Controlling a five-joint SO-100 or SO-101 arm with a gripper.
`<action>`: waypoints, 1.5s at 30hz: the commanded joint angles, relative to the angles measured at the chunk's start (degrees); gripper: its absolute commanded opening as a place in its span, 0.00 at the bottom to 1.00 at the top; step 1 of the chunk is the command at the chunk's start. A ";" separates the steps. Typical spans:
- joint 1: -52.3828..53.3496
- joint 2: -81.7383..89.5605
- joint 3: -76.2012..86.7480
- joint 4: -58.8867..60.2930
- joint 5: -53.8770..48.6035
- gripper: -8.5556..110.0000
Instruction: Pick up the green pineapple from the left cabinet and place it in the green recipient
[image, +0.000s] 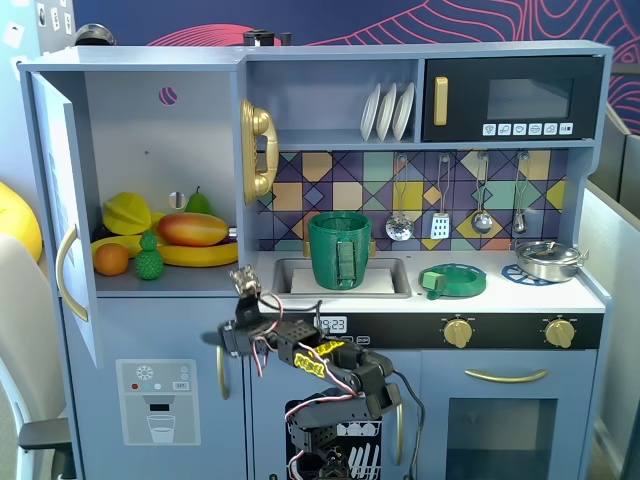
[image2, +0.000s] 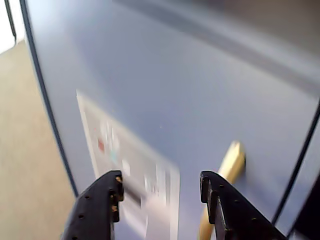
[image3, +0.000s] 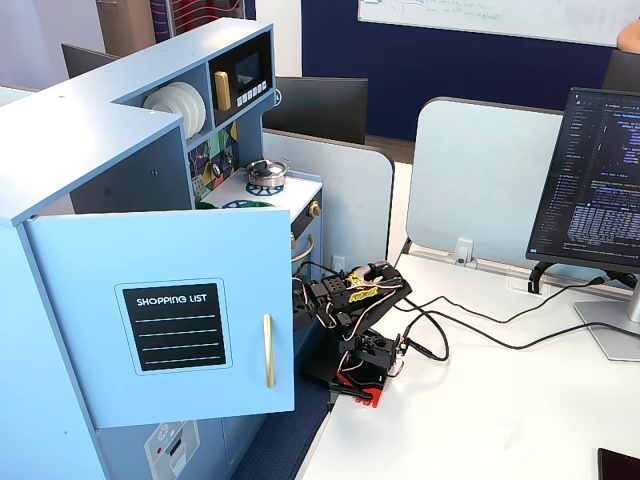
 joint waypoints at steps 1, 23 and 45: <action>-0.35 -2.46 -7.65 -7.47 0.44 0.19; 1.58 -23.73 -29.71 -16.52 -0.53 0.37; 2.64 -46.23 -48.43 -20.39 -2.64 0.39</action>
